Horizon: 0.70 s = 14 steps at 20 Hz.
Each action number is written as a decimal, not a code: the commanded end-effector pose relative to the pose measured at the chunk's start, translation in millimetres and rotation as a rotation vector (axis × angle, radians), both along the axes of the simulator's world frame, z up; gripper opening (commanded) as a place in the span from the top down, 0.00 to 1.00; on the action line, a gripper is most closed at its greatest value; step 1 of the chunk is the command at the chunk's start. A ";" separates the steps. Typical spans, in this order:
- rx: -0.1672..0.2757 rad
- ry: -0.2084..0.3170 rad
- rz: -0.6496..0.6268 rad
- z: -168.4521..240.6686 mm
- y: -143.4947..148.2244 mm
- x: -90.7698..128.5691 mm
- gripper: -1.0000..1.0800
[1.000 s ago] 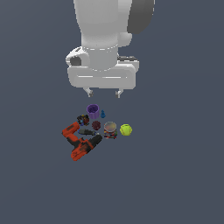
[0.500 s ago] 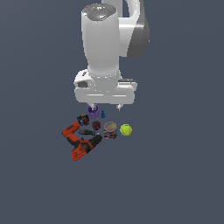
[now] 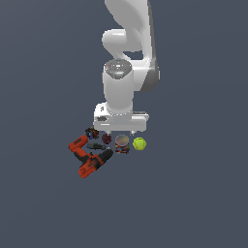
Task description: Pick up a designated object from a clutter of objects.
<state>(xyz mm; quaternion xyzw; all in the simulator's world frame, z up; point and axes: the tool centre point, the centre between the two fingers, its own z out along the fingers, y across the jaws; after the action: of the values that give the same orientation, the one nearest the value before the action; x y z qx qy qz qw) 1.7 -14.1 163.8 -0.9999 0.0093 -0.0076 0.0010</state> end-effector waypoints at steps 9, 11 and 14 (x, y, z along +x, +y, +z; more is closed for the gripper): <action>-0.002 0.014 0.024 -53.1 5.4 -15.2 0.04; -0.002 0.015 0.025 -55.4 5.6 -16.1 0.04; -0.002 0.016 0.025 -54.7 5.5 -15.9 0.04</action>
<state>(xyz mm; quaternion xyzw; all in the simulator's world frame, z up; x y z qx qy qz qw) -14.4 -8.5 109.1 -1.0000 -0.0030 0.0006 0.0000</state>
